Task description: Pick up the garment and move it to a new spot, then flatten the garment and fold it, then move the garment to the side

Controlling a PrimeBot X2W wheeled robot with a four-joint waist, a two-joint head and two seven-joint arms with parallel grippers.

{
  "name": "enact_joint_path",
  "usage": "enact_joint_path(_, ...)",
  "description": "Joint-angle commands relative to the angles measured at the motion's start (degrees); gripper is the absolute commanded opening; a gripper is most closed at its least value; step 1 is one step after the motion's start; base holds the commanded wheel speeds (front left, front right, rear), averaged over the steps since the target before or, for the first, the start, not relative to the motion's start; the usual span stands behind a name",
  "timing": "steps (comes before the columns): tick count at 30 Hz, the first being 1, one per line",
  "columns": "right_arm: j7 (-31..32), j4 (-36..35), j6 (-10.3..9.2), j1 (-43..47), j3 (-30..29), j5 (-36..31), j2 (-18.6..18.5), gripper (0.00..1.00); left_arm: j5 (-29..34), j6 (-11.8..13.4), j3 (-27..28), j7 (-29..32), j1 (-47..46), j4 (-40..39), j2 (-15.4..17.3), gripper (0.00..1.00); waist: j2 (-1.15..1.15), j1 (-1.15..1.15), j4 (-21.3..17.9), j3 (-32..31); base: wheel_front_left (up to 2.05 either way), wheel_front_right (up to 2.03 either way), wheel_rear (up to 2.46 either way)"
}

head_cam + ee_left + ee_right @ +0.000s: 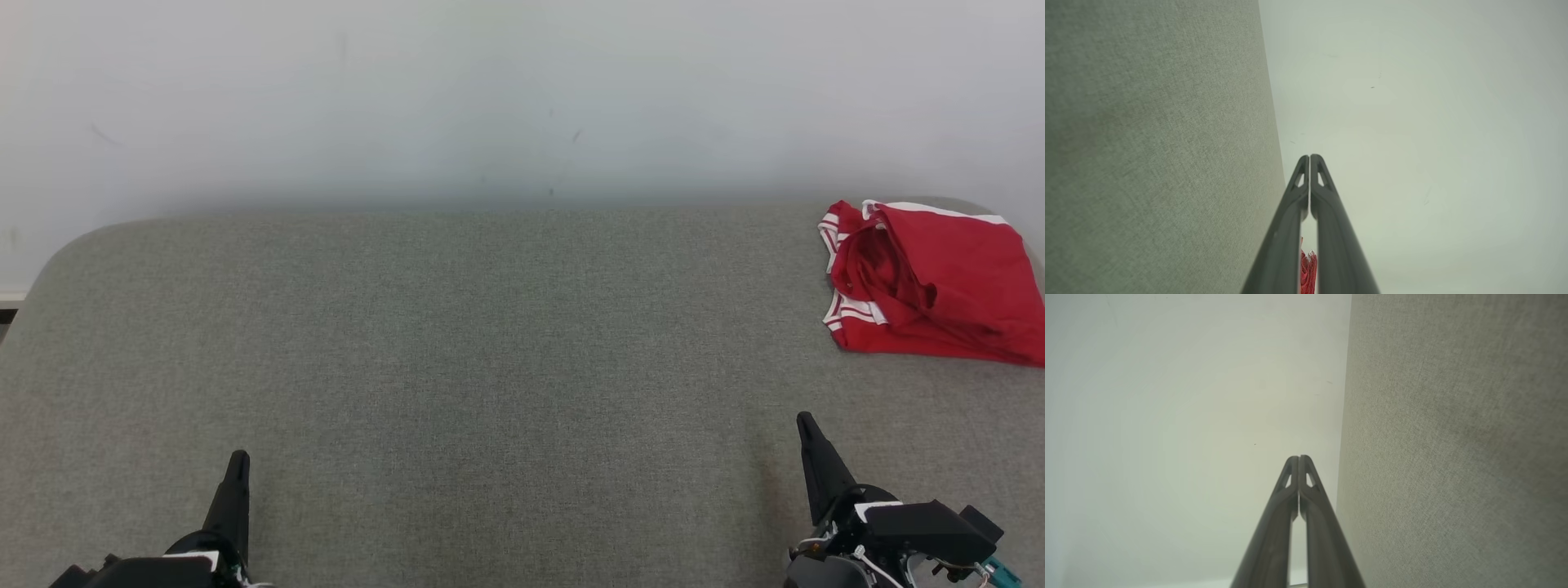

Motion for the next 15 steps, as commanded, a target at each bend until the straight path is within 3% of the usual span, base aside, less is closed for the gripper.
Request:
enact_joint_path(1, 0.4, -0.2, -0.12, -0.5, -0.1, 1.3, 0.3, 0.0, -1.1, -0.2, 0.1, 0.4, -0.7, 0.1, 0.2, 0.0, 0.0, 0.0, 0.0, 0.0, 0.0, 0.0, 0.0)
enact_joint_path(15, 0.4, -0.2, -0.12, -0.4, -0.1, 1.1, 0.3, 0.0, -1.1, -0.2, 0.1, 0.3, -0.7, 0.1, 0.2, 0.0, 0.0, 0.0, 0.0, 0.0, 0.0, 0.0, 0.0)
